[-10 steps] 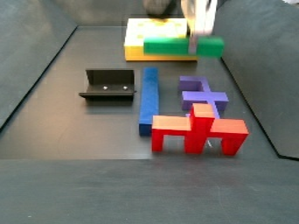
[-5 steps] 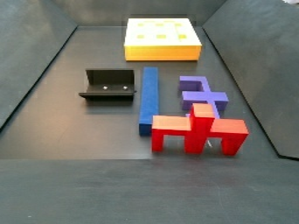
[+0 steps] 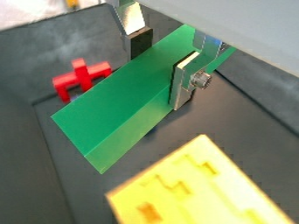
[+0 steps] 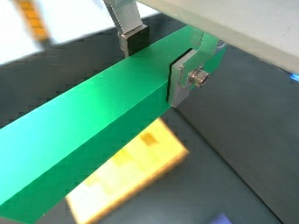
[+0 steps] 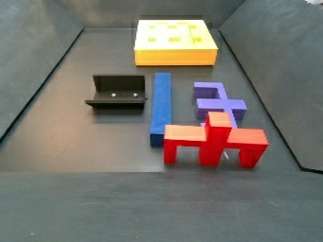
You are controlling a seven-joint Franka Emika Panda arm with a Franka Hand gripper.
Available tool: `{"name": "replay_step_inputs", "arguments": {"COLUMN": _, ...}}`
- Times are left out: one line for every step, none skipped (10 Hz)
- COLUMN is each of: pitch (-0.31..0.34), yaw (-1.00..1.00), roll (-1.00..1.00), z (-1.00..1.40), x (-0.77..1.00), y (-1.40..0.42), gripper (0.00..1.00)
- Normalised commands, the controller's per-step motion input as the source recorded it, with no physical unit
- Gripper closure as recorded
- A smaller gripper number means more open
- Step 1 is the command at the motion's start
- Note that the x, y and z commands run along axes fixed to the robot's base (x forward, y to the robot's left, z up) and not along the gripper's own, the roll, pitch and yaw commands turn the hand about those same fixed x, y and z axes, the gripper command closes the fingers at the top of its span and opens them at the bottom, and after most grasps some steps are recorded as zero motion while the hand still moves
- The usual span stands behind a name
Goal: Pick up the green object. Move up. Move to above the board. Insert the green object.
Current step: Move to above the board.
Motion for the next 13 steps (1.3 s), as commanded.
{"name": "replay_step_inputs", "arguments": {"pitch": 0.05, "yaw": 1.0, "roll": 0.01, "z": 0.29, "x": 0.76, "y": -1.4, "gripper": 1.0}}
{"name": "replay_step_inputs", "arguments": {"pitch": 0.06, "yaw": 1.0, "roll": 0.02, "z": 0.09, "x": 0.28, "y": -0.43, "gripper": 1.0}}
{"name": "replay_step_inputs", "arguments": {"pitch": 0.062, "yaw": 1.0, "roll": 0.02, "z": 0.04, "x": 0.13, "y": -0.12, "gripper": 1.0}}
{"name": "replay_step_inputs", "arguments": {"pitch": 0.057, "yaw": 1.0, "roll": 0.02, "z": 0.04, "x": 0.06, "y": -0.07, "gripper": 1.0}}
{"name": "replay_step_inputs", "arguments": {"pitch": 0.056, "yaw": 1.0, "roll": 0.02, "z": 0.03, "x": 0.02, "y": -0.06, "gripper": 1.0}}
{"name": "replay_step_inputs", "arguments": {"pitch": 0.06, "yaw": 1.0, "roll": 0.02, "z": 0.03, "x": 0.03, "y": -0.04, "gripper": 1.0}}
{"name": "replay_step_inputs", "arguments": {"pitch": 0.067, "yaw": 1.0, "roll": 0.02, "z": 0.03, "x": 0.04, "y": -0.03, "gripper": 1.0}}
{"name": "replay_step_inputs", "arguments": {"pitch": 0.07, "yaw": 1.0, "roll": 0.02, "z": 0.03, "x": 0.04, "y": -0.03, "gripper": 1.0}}
{"name": "replay_step_inputs", "arguments": {"pitch": 0.082, "yaw": 1.0, "roll": 0.03, "z": 0.03, "x": 0.04, "y": -0.02, "gripper": 1.0}}
{"name": "replay_step_inputs", "arguments": {"pitch": 0.087, "yaw": 1.0, "roll": 0.03, "z": 0.03, "x": 0.04, "y": -0.02, "gripper": 1.0}}
{"name": "replay_step_inputs", "arguments": {"pitch": 0.102, "yaw": 1.0, "roll": 0.04, "z": 0.03, "x": 0.04, "y": -0.02, "gripper": 1.0}}
{"name": "replay_step_inputs", "arguments": {"pitch": 0.115, "yaw": 1.0, "roll": 0.04, "z": 0.03, "x": 0.04, "y": -0.02, "gripper": 1.0}}
{"name": "replay_step_inputs", "arguments": {"pitch": 0.139, "yaw": 1.0, "roll": 0.05, "z": 0.03, "x": 0.04, "y": -0.02, "gripper": 1.0}}
